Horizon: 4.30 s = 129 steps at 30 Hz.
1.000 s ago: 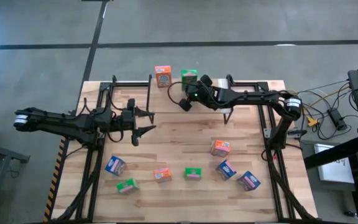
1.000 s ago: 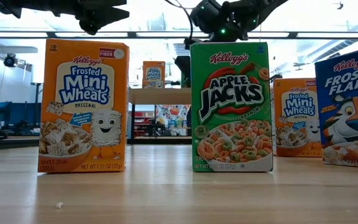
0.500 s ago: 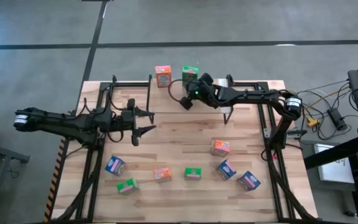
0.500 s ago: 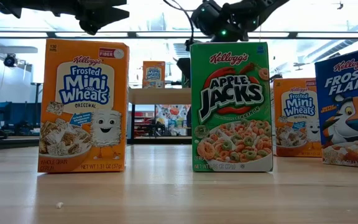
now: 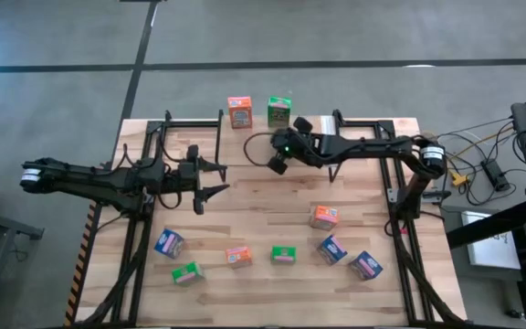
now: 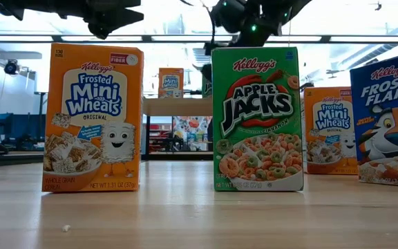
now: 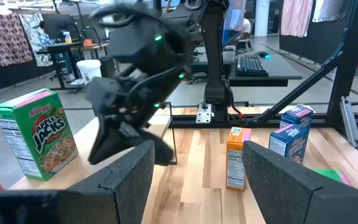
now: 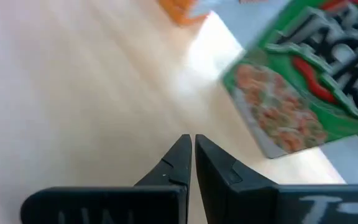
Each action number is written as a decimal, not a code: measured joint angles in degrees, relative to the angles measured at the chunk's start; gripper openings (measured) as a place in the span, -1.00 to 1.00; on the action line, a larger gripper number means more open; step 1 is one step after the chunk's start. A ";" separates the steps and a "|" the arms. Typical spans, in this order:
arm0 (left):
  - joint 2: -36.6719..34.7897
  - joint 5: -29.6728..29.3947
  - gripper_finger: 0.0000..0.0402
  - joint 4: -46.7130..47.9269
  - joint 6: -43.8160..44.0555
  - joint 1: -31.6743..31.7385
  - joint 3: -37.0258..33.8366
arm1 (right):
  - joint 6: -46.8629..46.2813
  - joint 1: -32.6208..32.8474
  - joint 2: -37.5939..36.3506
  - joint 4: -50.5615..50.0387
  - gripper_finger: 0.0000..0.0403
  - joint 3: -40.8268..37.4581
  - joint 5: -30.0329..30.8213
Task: Stack cereal on shelf
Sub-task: Put the right orange cereal box aligned with the other orange cereal box on the shelf
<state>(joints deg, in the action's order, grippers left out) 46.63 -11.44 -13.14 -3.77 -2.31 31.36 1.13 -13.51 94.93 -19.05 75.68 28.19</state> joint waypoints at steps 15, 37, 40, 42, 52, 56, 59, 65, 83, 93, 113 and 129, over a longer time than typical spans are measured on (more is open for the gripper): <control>1.77 0.00 0.13 0.27 0.07 -0.01 0.02 | -12.16 10.55 -8.39 -9.75 -0.94 0.00 -31.85; 1.75 -0.02 0.13 -0.91 1.59 0.00 0.02 | -22.75 15.25 -12.12 -31.01 0.02 2.69 -40.16; 1.81 -0.01 0.13 -0.89 2.46 -0.02 0.02 | -20.00 15.23 -12.74 -36.78 0.16 2.69 -40.18; 1.88 0.00 0.13 -0.84 3.53 -0.01 0.02 | -18.74 15.25 -13.02 -42.48 0.21 2.69 -40.18; 2.11 0.00 0.13 -0.58 7.60 0.00 0.02 | -19.85 16.04 -13.18 -52.30 0.26 2.28 -37.93; 2.98 0.00 0.13 -0.56 8.80 -0.02 0.02 | -16.23 17.22 -13.18 -52.21 0.25 1.06 -34.97; 3.71 0.00 0.13 -0.51 8.83 -0.01 0.02 | -15.50 18.75 -13.18 -51.92 0.24 -0.64 -31.71; 3.91 0.00 0.13 -0.56 8.83 0.00 0.02 | -17.18 20.85 -13.18 -47.29 0.26 -3.09 -29.78; 3.91 0.00 0.13 -0.54 8.35 0.00 0.02 | -19.36 20.87 -13.18 -40.06 0.11 -11.41 -26.87; 3.89 0.00 0.13 -1.88 6.00 -0.02 0.02 | -18.43 20.74 -13.15 -40.32 -0.30 -7.96 -27.11; -3.88 -0.11 0.13 -1.51 -4.11 0.00 0.02 | 0.24 13.22 -11.12 -29.93 -0.32 18.54 -14.69; -6.22 -0.13 0.13 3.13 -2.01 0.00 0.02 | 8.76 2.32 4.44 -41.06 -0.32 38.21 -20.68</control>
<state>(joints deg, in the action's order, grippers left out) 40.41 -11.57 -10.00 -5.78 -2.31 31.38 9.90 -11.19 99.37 -60.10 113.89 7.51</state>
